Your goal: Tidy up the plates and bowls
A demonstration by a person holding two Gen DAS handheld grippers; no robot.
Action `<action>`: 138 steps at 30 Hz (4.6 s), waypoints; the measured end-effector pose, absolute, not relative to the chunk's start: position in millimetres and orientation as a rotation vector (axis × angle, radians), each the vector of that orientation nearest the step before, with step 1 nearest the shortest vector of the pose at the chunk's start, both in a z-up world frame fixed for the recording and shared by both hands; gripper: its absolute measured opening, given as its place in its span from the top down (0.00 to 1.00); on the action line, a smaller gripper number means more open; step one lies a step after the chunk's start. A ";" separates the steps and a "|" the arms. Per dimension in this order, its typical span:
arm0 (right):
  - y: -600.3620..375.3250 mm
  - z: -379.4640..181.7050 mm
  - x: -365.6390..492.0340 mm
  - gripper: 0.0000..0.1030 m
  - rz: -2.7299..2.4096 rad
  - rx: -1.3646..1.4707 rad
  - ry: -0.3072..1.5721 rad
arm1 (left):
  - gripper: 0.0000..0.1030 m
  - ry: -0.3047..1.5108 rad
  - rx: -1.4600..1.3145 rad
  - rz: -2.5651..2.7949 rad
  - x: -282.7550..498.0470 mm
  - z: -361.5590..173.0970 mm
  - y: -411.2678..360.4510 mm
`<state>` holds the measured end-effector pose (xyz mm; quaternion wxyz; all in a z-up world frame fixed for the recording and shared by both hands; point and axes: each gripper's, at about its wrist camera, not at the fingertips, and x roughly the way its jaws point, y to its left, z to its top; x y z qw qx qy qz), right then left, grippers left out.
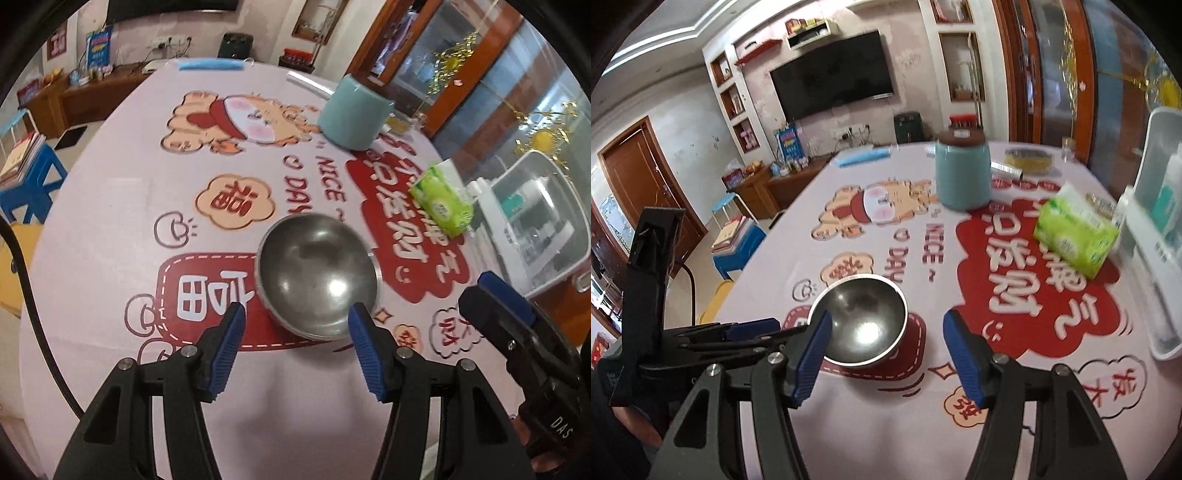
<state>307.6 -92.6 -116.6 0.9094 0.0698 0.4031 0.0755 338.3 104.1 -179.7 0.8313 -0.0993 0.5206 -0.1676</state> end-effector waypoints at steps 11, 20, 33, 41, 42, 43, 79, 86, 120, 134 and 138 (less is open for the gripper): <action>-81.8 -163.5 325.0 0.39 0.182 0.200 0.956 | 0.40 1.180 -0.256 -0.328 356.9 -225.3 107.6; -78.2 -181.3 328.0 0.45 0.169 0.233 1.002 | 0.40 1.197 -0.282 -0.328 359.7 -238.3 109.8; -79.3 -192.9 327.7 0.80 0.168 0.297 1.047 | 0.72 1.214 -0.350 -0.364 355.8 -247.2 109.4; -78.8 -191.9 323.7 0.84 0.166 0.305 1.062 | 0.84 1.223 -0.304 -0.371 343.4 -244.8 101.4; -78.9 -191.4 321.9 0.84 0.166 0.307 1.064 | 0.84 1.227 -0.303 -0.369 341.5 -244.5 101.4; -78.9 -191.0 319.9 0.84 0.167 0.309 1.068 | 0.84 1.232 -0.301 -0.368 339.1 -244.0 101.6; -95.8 -111.0 142.8 0.86 0.135 0.341 0.977 | 0.83 1.193 -0.307 -0.456 160.2 -164.7 96.6; -110.8 -103.0 110.1 0.86 0.128 0.317 0.943 | 0.83 1.183 -0.251 -0.502 131.5 -151.6 79.6; -270.3 -73.1 -17.9 0.83 0.118 0.083 0.871 | 0.83 1.154 -0.155 -0.704 25.8 -121.6 -106.8; -314.9 -93.0 -35.8 0.82 0.152 -0.074 0.975 | 0.81 1.227 -0.211 -0.698 -3.7 -155.7 -162.4; -324.0 -100.3 -40.3 0.80 0.165 -0.106 1.008 | 0.79 1.260 -0.223 -0.690 -10.9 -167.8 -175.7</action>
